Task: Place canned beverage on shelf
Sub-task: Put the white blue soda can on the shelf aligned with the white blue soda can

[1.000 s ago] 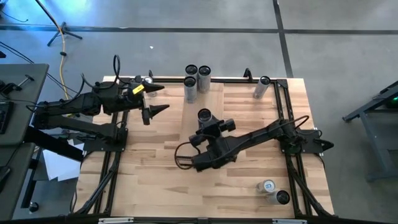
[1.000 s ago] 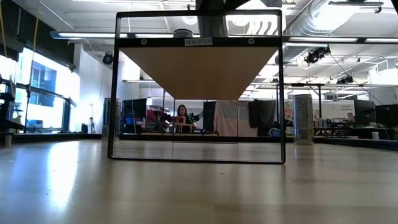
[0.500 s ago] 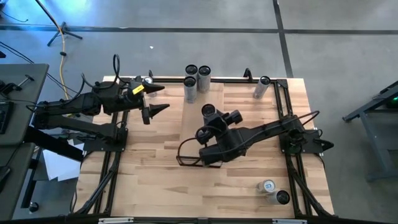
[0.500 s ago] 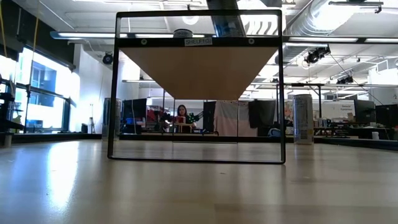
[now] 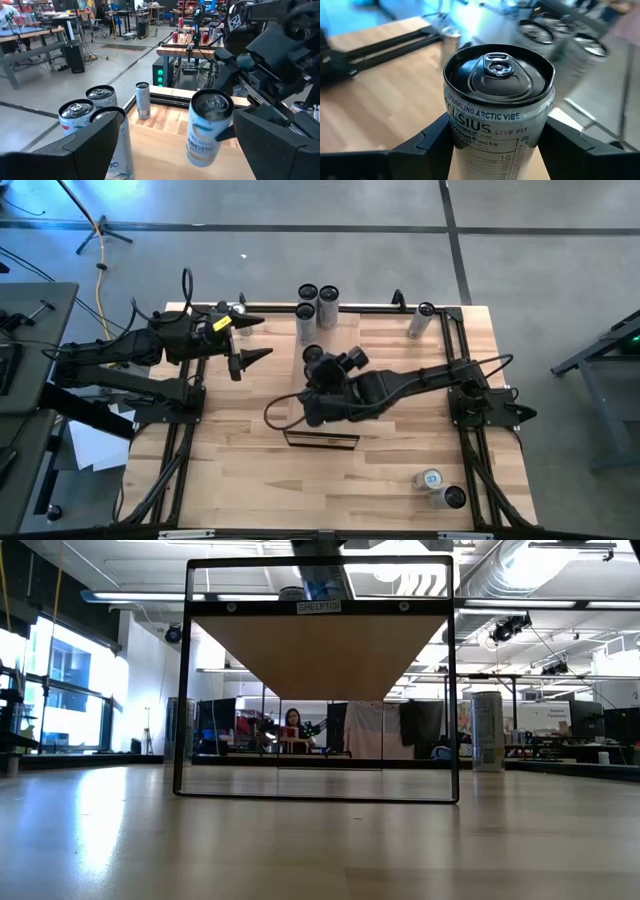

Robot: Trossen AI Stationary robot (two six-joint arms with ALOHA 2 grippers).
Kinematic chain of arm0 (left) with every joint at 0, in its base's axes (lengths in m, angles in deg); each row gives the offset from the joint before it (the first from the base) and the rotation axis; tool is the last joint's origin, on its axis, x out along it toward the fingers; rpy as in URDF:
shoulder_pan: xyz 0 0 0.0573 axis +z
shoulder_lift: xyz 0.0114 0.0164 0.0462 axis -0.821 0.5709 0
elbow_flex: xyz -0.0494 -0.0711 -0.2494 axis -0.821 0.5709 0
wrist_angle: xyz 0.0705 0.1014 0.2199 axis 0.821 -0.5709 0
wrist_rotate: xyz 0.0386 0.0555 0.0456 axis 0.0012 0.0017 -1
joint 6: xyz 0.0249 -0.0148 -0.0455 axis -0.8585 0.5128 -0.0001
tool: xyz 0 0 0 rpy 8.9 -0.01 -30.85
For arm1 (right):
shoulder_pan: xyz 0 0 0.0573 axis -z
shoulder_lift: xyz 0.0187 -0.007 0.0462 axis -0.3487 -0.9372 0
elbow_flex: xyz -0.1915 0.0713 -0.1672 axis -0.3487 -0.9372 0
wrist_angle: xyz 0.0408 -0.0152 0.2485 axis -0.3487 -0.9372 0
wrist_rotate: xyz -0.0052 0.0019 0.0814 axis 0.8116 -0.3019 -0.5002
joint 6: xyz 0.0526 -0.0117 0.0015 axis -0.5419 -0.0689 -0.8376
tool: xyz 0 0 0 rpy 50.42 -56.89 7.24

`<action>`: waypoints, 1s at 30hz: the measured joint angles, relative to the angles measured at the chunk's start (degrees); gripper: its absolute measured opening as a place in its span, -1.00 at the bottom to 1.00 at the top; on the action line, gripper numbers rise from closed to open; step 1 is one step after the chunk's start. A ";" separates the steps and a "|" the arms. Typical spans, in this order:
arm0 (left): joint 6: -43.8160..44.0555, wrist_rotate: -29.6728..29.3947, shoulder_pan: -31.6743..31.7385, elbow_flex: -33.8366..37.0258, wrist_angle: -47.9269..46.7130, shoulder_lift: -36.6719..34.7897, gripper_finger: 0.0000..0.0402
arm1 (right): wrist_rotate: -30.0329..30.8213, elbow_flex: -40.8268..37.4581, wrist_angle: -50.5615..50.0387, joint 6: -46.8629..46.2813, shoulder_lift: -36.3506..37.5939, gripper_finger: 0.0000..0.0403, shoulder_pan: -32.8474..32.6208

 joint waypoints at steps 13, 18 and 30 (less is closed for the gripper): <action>0.72 11.77 -0.02 0.03 -5.81 -8.96 0.77 | -17.48 0.00 10.07 17.55 3.16 0.12 8.85; 1.96 13.60 0.00 0.03 -4.03 -11.14 0.77 | -22.82 0.00 8.22 21.50 4.28 0.12 10.85; 8.74 6.23 0.04 0.01 4.16 -8.81 0.77 | -37.03 -3.57 -2.42 33.56 11.54 0.12 16.31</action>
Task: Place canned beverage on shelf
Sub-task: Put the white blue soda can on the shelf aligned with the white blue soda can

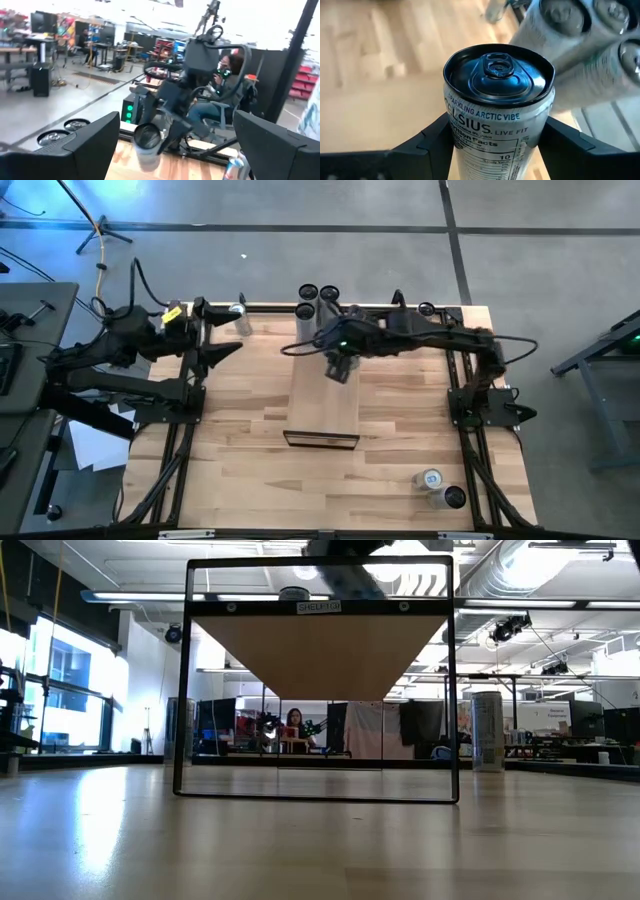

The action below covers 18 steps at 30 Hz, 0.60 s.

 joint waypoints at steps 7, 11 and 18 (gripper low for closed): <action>5.20 -4.10 -0.02 0.00 2.52 2.84 0.77 | -5.22 -26.35 15.24 -1.97 21.39 0.12 1.48; 5.17 -5.89 0.00 0.00 4.01 4.26 0.77 | -7.02 -43.97 37.53 -5.38 33.04 0.12 1.36; 5.65 -6.47 0.00 0.00 7.38 6.02 0.77 | -7.22 -62.30 62.27 -5.37 39.65 0.12 1.37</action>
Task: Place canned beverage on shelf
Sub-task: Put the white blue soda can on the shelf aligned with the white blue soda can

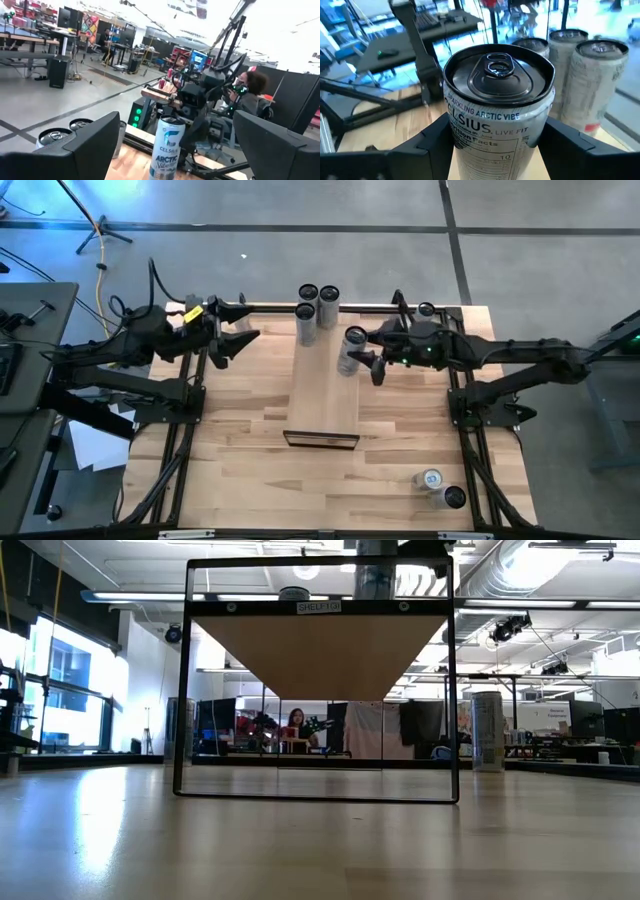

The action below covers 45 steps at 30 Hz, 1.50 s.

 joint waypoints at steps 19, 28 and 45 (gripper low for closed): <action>-9.88 0.07 -0.02 -0.07 0.61 0.20 0.77 | 2.93 -0.88 7.44 2.59 -9.87 0.20 0.55; -9.41 2.27 -0.04 -0.04 0.27 0.20 0.77 | 2.97 -0.88 7.39 2.71 -9.74 0.29 0.61; -7.94 3.67 -0.04 -0.02 0.20 0.20 0.77 | 2.94 -0.79 6.70 -2.02 -9.58 0.40 0.66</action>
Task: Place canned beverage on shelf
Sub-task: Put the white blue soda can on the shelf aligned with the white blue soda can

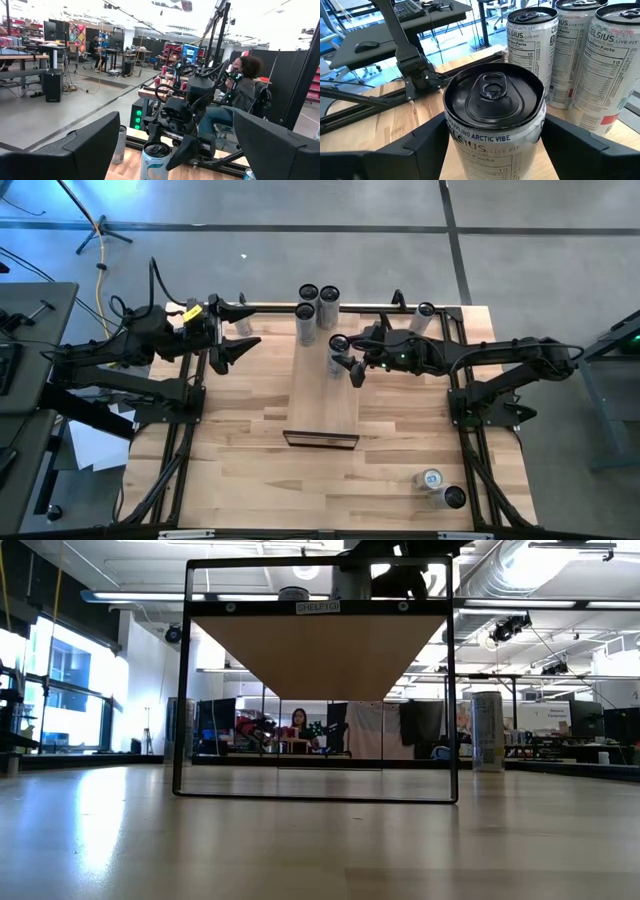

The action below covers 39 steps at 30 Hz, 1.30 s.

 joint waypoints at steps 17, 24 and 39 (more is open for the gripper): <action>-0.03 0.00 0.00 0.00 0.02 0.00 0.77 | -0.02 0.02 -0.64 5.17 0.00 0.40 0.11; -0.05 0.00 0.00 0.00 0.02 0.00 0.77 | 0.07 0.00 -0.64 1.60 -0.02 0.40 0.22; -0.08 0.01 0.00 0.00 0.03 0.00 0.77 | 0.11 -0.02 -0.98 0.75 -0.09 0.94 0.22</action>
